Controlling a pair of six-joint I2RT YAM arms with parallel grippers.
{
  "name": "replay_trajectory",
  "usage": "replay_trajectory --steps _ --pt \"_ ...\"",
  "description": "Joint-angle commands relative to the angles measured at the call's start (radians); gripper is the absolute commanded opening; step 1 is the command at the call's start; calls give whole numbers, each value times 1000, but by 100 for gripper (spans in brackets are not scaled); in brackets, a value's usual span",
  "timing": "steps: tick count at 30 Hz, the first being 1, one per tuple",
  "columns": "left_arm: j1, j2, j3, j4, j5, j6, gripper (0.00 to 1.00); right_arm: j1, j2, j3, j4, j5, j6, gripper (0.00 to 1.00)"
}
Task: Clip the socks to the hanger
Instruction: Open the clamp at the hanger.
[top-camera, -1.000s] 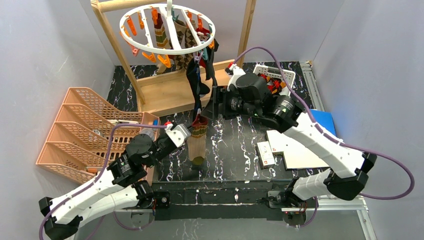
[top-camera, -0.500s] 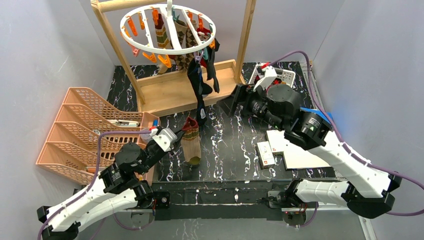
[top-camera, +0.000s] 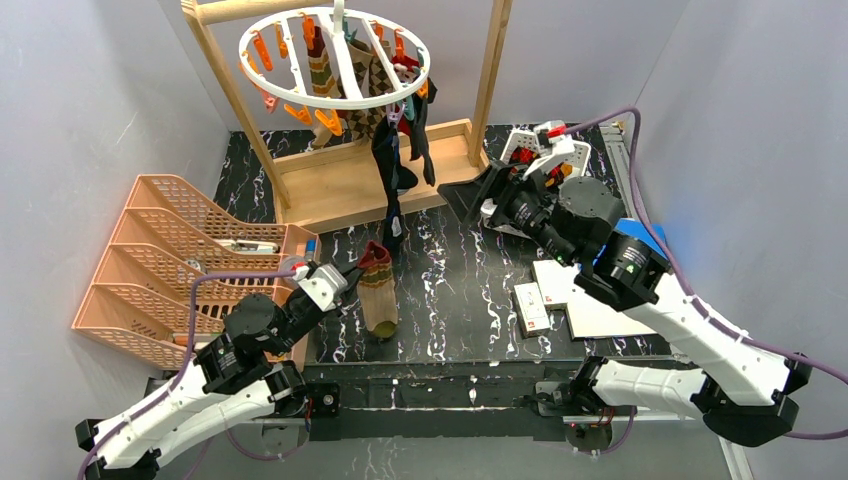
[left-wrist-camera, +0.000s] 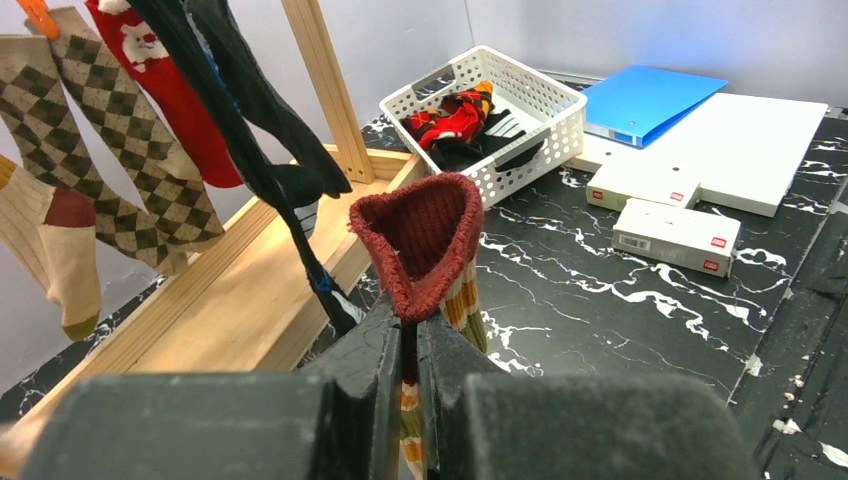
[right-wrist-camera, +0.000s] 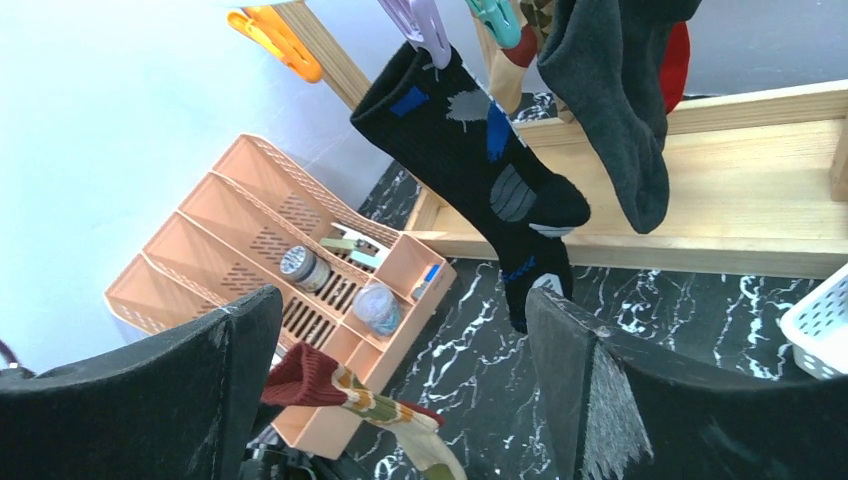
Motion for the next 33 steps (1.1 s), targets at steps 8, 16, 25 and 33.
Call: replay_trajectory --steps 8,16,25,33 --pt "-4 45 -31 106 -195 -51 0 -5 100 102 -10 194 -196 99" --pt "-4 210 87 79 -135 -185 0 -7 123 41 277 216 -298 98" --pt "-4 241 154 57 -69 -318 0 -7 201 26 441 228 -336 98" --pt "-4 240 231 31 -259 -226 0 -9 260 61 439 208 -338 98"
